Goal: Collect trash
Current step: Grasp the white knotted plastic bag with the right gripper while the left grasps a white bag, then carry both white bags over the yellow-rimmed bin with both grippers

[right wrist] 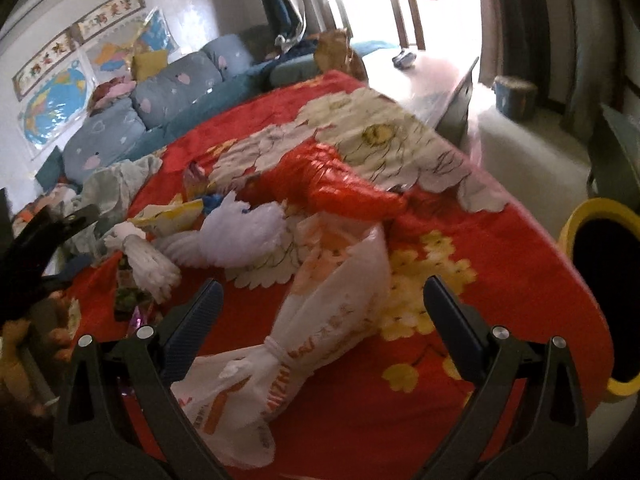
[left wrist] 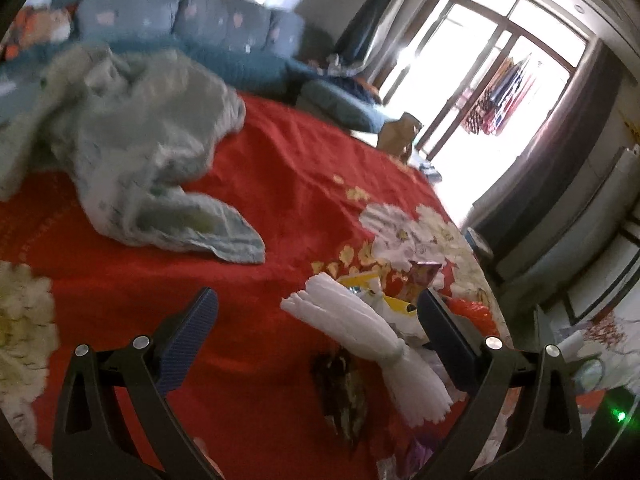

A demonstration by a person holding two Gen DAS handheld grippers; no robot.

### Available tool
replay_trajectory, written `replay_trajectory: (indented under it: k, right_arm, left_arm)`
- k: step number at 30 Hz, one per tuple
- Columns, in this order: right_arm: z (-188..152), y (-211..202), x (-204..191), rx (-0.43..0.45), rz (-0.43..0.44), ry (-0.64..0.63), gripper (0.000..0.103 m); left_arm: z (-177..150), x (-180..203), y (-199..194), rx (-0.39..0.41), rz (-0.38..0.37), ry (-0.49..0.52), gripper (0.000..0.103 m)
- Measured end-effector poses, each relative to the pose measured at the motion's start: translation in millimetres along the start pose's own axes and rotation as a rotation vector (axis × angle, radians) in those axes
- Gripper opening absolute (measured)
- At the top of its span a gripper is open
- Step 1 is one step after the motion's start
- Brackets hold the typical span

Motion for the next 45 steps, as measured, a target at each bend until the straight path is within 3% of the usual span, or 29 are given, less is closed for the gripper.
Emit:
replay_trajectory:
  k: [3,8,10,15,19,27,45]
  right_arm:
    - [-3.9,6.6,-6.7,-0.036,0.031,0.014,0.089]
    - [-9.6,15.3,-16.2,-0.092,0.099,0.054,0.06]
    - [-12.7,17.3,-18.5,-0.126,0.131,0.068,0.044]
    - [-16.1,9.7,-16.8,-0.142,0.171,0.083,0.037]
    - [-15.7,-3.6,-9.7,-0.132,0.177,0.078,0.037]
    - [5.0,-31.3,18.3,-0.031,0.139,0.07,0.037]
    - [68.4,-71.8,97.4,0.217,0.003,0.091,0.037]
  left_arm:
    - [-2.1,-5.0,13.4,-0.034,-0.052,-0.074,0.095]
    - [-7.3,-3.4,28.3,-0.07,-0.094,-0.113,0.059]
    - [-9.3,-0.7,30.7,-0.084,-0.112,-0.123,0.046]
    - [-8.4,15.0,25.8,-0.069,-0.136,-0.066,0.02]
    - [-0.5,33.3,6.9,-0.03,-0.147,0.0,0.018]
    - [18.0,90.3,-31.1,0.058,-0.186,0.159,0.017]
    - [-41.9,220.3,-22.6,-0.015,-0.3,0.444,0.017]
Point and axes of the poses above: each gripper's, at about its wrist camera, not at the fingertips, and y roughly the way its jaws point, x to its right, z to its top, the point moved 10 cm from there along y, roughly the way its jaws point, and after that the axes turned 13 degrees about -z, right-handed, at the moved point
